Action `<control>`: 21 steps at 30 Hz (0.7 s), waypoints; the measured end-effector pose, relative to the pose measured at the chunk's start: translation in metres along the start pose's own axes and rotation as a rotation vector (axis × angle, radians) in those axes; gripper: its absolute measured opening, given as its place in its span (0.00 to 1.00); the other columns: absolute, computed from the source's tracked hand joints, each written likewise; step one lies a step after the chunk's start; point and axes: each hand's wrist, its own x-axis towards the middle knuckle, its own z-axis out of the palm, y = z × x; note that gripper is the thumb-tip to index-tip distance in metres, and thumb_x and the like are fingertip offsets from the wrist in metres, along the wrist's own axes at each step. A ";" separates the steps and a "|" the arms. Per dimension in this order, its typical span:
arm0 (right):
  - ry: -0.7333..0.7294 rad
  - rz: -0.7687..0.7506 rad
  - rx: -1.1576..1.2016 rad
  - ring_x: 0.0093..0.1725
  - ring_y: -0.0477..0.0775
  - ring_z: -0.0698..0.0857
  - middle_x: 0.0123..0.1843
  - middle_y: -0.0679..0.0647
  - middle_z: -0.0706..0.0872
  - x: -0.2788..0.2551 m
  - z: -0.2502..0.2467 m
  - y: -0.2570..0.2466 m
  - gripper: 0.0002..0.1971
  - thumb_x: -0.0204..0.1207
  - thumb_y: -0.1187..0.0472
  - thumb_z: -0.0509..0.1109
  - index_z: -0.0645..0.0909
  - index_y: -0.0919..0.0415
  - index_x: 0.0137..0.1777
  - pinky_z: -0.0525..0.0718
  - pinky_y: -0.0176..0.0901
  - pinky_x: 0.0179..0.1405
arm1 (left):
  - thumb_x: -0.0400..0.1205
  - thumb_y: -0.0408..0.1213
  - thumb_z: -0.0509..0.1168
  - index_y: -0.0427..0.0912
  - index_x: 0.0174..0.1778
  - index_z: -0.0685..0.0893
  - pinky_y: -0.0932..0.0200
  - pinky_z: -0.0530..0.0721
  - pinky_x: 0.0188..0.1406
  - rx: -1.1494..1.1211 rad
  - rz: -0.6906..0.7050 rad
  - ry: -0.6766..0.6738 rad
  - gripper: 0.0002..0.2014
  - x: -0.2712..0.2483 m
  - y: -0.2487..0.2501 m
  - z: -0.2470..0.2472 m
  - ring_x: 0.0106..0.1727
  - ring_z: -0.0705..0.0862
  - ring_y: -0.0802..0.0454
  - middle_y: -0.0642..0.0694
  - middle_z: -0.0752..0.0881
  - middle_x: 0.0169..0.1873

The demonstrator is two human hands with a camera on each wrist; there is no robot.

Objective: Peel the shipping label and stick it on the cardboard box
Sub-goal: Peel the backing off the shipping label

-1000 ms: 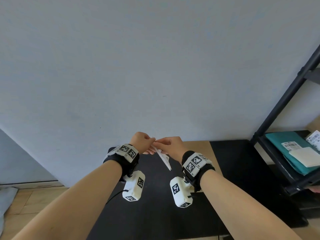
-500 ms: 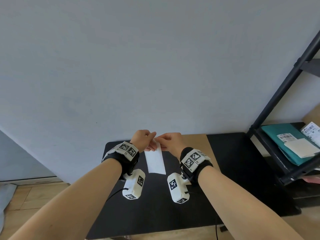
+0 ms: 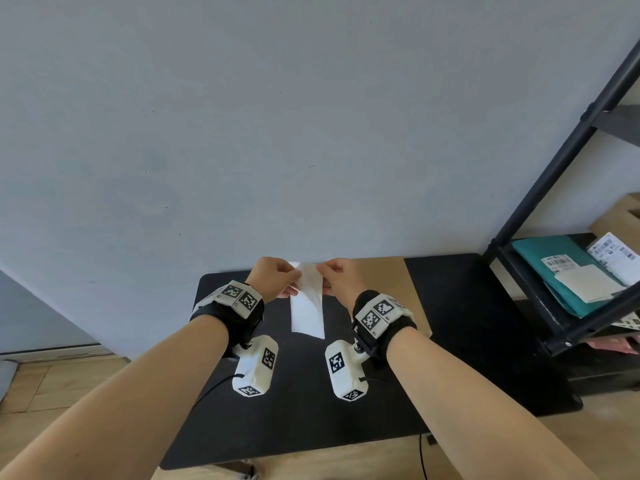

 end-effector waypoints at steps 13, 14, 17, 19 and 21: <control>0.207 0.042 0.032 0.52 0.61 0.85 0.55 0.67 0.85 0.009 -0.029 0.011 0.12 0.82 0.67 0.63 0.80 0.73 0.60 0.87 0.41 0.40 | 0.82 0.28 0.61 0.39 0.36 0.82 0.69 0.85 0.25 0.084 -0.082 0.053 0.10 0.015 -0.036 -0.002 0.18 0.83 0.63 0.44 0.86 0.27; 0.227 0.050 0.033 0.53 0.62 0.86 0.56 0.67 0.86 0.011 -0.033 0.012 0.12 0.82 0.66 0.63 0.80 0.72 0.60 0.89 0.44 0.43 | 0.82 0.27 0.60 0.40 0.35 0.81 0.68 0.85 0.26 0.081 -0.098 0.058 0.11 0.016 -0.039 -0.001 0.17 0.83 0.62 0.43 0.85 0.26; 0.288 0.047 -0.029 0.57 0.67 0.87 0.56 0.69 0.88 0.016 -0.043 0.016 0.08 0.82 0.63 0.62 0.82 0.64 0.50 0.87 0.59 0.59 | 0.82 0.26 0.58 0.39 0.36 0.81 0.60 0.87 0.31 0.059 -0.153 0.071 0.11 0.020 -0.048 0.004 0.19 0.84 0.56 0.41 0.85 0.25; 0.325 0.051 -0.061 0.56 0.67 0.88 0.54 0.69 0.88 0.016 -0.050 0.017 0.09 0.82 0.61 0.62 0.82 0.62 0.46 0.85 0.64 0.62 | 0.82 0.25 0.58 0.39 0.36 0.80 0.60 0.87 0.29 0.057 -0.187 0.072 0.11 0.023 -0.055 0.006 0.18 0.84 0.56 0.41 0.85 0.25; 0.368 0.057 -0.061 0.55 0.70 0.88 0.52 0.71 0.88 0.017 -0.057 0.020 0.12 0.81 0.60 0.62 0.83 0.68 0.47 0.85 0.66 0.60 | 0.83 0.26 0.59 0.39 0.39 0.80 0.62 0.87 0.26 0.056 -0.209 0.059 0.09 0.024 -0.061 0.009 0.15 0.83 0.59 0.40 0.86 0.26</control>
